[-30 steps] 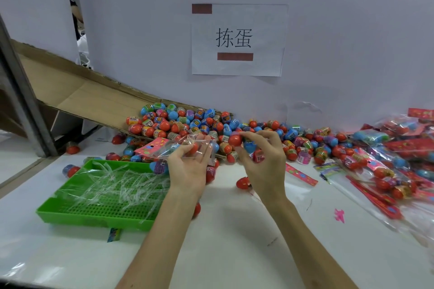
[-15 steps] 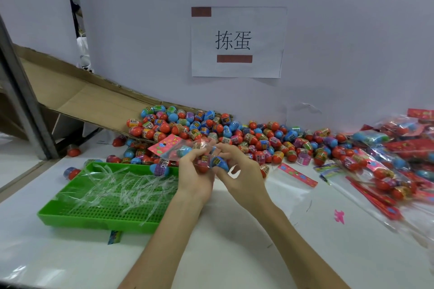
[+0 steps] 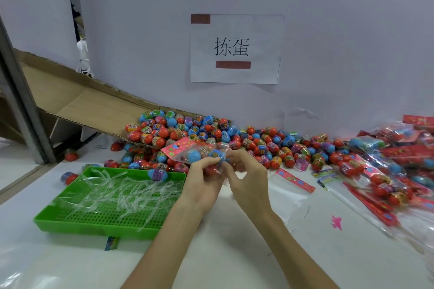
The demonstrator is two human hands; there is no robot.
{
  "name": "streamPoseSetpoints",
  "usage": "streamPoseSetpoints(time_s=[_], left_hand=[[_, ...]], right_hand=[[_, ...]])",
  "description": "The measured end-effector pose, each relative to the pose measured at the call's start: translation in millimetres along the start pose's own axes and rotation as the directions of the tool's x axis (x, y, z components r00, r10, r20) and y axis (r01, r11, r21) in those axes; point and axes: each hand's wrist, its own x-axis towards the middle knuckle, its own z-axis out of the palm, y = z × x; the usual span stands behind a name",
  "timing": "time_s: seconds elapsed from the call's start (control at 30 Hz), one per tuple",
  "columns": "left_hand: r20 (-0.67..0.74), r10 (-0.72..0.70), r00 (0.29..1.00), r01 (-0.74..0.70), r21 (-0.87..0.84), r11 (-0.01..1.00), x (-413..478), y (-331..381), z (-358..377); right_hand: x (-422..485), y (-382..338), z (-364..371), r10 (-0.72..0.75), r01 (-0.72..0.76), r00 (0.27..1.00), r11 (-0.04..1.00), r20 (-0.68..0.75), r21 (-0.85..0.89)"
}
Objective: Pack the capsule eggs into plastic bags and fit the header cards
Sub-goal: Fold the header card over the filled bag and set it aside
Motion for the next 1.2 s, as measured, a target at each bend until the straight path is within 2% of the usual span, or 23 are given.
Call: streamPoseSetpoints(time_s=[0.17,0.27,0.4,0.5,0.6,0.7,0.87,1.0,1.1,1.2], left_hand=[[0.017,-0.021,1.000,0.022,-0.047,0.999,1,3,-2],[0.046,-0.053,0.998,0.054,-0.021,0.998,-2,2,0],[0.044,-0.073,0.996,0.073,0.012,0.997,0,1,-2],[0.027,-0.093,0.995,0.092,0.038,0.995,0,2,-2],[0.014,-0.085,0.996,0.083,0.131,0.988,-1,2,1],[-0.009,-0.064,0.998,0.065,0.253,0.965,-3,0,2],[-0.008,-0.006,1.000,0.008,0.301,0.953,-6,-2,8],[-0.068,0.129,0.989,-0.116,0.174,0.978,-3,5,5],[-0.098,0.135,0.986,-0.121,0.139,0.983,-1,5,3],[-0.059,0.097,0.994,-0.084,0.199,0.976,-1,3,5]], right_hand=[[1,6,4,-0.038,0.052,0.991,0.993,0.131,-0.103],[0,8,4,-0.020,0.040,0.992,0.986,0.125,-0.160],[1,5,2,0.039,-0.018,0.987,0.991,0.157,-0.132],[2,-1,1,0.120,-0.137,0.968,0.989,0.222,0.063],[3,-12,-1,0.246,-0.328,0.932,0.887,0.268,0.326],[4,-19,-3,0.328,-0.427,0.899,0.804,0.290,0.414],[11,-15,-9,0.406,-0.436,0.899,0.801,0.164,0.409],[21,-9,-23,0.440,-0.433,0.893,0.777,0.098,0.456],[26,-3,-33,0.466,-0.425,0.883,0.751,0.050,0.505],[31,3,-43,0.519,-0.410,0.855,0.659,0.013,0.630]])
